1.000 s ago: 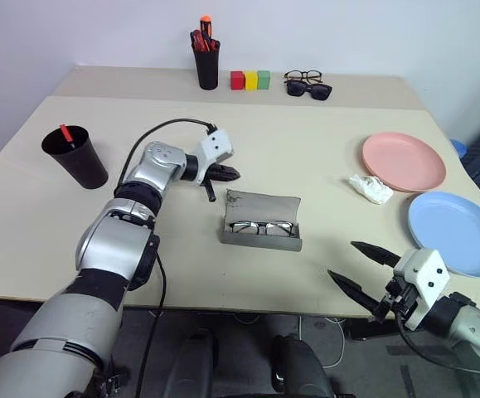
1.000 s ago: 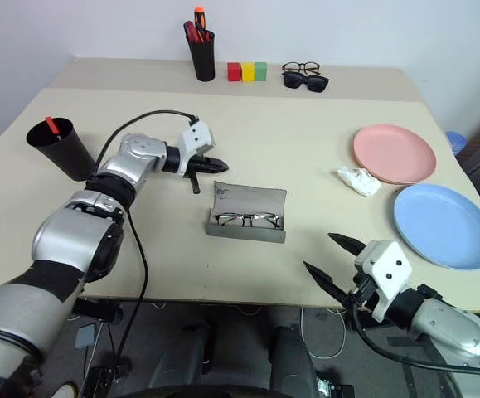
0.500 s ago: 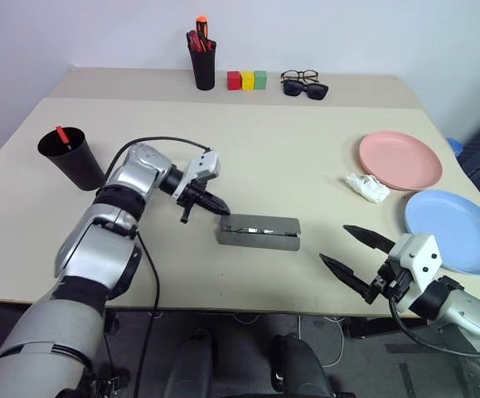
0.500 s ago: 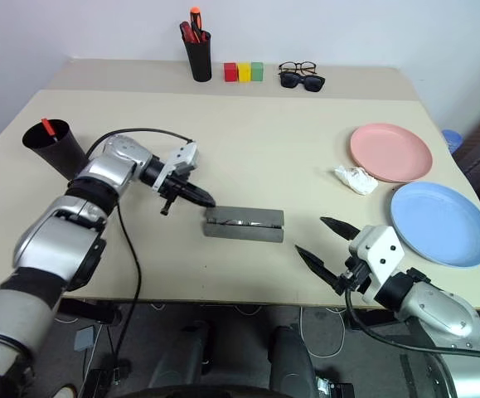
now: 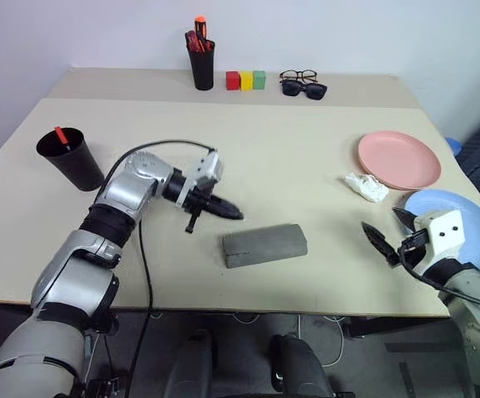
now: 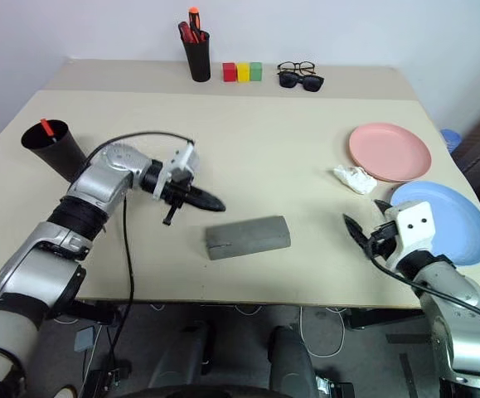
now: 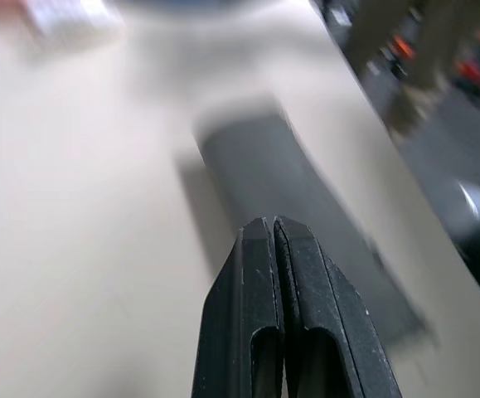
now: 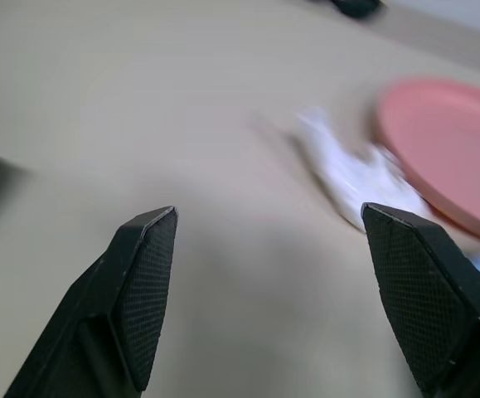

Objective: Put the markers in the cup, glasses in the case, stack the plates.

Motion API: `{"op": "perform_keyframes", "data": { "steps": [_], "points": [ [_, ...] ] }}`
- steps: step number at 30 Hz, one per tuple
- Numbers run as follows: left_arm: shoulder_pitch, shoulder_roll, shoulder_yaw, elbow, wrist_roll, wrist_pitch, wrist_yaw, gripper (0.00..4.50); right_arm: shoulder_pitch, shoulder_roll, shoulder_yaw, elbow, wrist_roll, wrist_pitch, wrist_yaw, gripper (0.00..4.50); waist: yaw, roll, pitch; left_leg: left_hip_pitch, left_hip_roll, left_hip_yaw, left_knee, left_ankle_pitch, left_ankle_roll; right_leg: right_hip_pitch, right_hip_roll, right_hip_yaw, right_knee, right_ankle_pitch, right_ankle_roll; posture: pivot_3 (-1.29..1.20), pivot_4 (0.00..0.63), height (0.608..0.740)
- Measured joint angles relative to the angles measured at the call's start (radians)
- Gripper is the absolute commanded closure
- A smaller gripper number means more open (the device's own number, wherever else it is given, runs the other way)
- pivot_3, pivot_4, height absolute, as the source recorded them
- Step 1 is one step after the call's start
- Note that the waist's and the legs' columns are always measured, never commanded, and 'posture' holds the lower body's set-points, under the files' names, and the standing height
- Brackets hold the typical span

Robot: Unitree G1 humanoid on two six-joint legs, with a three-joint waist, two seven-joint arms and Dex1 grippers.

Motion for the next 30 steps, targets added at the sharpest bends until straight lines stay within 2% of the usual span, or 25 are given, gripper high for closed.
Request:
{"op": "perform_keyframes", "data": {
  "steps": [3,6,9,13,14,16,21,22,30],
  "points": [
    [0.0,-0.061,0.001,-0.057,0.013,0.047,0.039,3.19,-0.042,-0.008,0.001,0.087,-0.06,0.0,-0.051,0.89,-0.001,0.002,-0.001,0.001,0.0,0.0,0.0,0.0,0.0,0.0,0.0,0.0,0.002,0.0,0.0,0.0,0.15,0.74],
    [-0.006,-0.137,-0.003,-0.035,0.067,0.051,0.124,1.54,-0.086,-0.02,0.017,0.135,-0.103,0.002,-0.081,0.89,-0.005,0.002,0.0,0.002,0.0,0.0,0.0,0.0,0.0,0.0,0.0,0.0,0.003,0.0,0.001,0.0,0.15,0.74],
    [-0.018,-0.178,-0.003,-0.025,0.097,0.067,0.168,0.12,-0.11,-0.022,0.036,0.165,-0.123,0.004,-0.086,0.89,-0.007,0.002,0.0,0.002,0.0,0.0,0.0,0.0,0.0,0.0,0.001,0.0,0.003,0.0,0.001,0.0,0.15,0.74],
    [-0.031,-0.201,-0.001,-0.025,0.128,0.072,0.206,0.05,-0.127,-0.022,0.056,0.214,-0.139,0.01,-0.085,0.89,-0.004,0.002,0.0,0.002,0.0,0.0,0.0,0.0,0.0,0.0,0.001,0.001,0.003,0.0,0.001,0.0,0.15,0.74],
    [-0.033,-0.206,-0.001,-0.025,0.133,0.073,0.215,0.01,-0.132,-0.024,0.059,0.229,-0.14,0.01,-0.085,1.15,-0.003,0.002,0.0,0.002,0.0,0.0,0.0,0.0,0.0,0.0,0.001,0.001,0.003,0.0,0.001,0.0,0.15,0.74],
    [-0.042,-0.216,0.002,-0.025,0.141,0.08,0.236,0.0,-0.145,-0.025,0.061,0.256,-0.14,0.022,-0.084,1.73,-0.003,0.002,0.0,0.002,0.0,0.0,0.0,0.0,0.0,0.0,0.001,0.001,0.003,0.0,0.001,0.0,0.15,0.74],
    [-0.055,-0.217,0.029,-0.025,0.149,0.093,0.258,0.0,-0.174,-0.038,0.06,0.3,-0.149,0.06,-0.097,4.27,-0.004,0.002,0.0,0.002,0.0,0.0,0.0,0.0,0.0,0.0,0.001,0.001,0.003,0.0,0.001,0.0,0.15,0.74],
    [-0.055,-0.212,0.031,-0.025,0.15,0.095,0.26,0.0,-0.175,-0.04,0.059,0.3,-0.154,0.06,-0.102,4.39,-0.005,0.002,0.0,0.002,0.0,0.0,0.0,0.0,0.0,0.0,0.001,0.001,0.003,0.0,0.001,0.0,0.15,0.74],
    [-0.028,-0.194,0.036,-0.067,0.151,0.114,0.269,0.0,-0.195,-0.041,0.055,0.294,-0.179,0.093,-0.165,4.39,-0.002,0.002,0.0,0.002,0.0,0.0,0.001,0.0,0.0,0.001,0.001,0.001,0.003,0.0,0.001,0.0,0.15,0.74]
  ]
}}
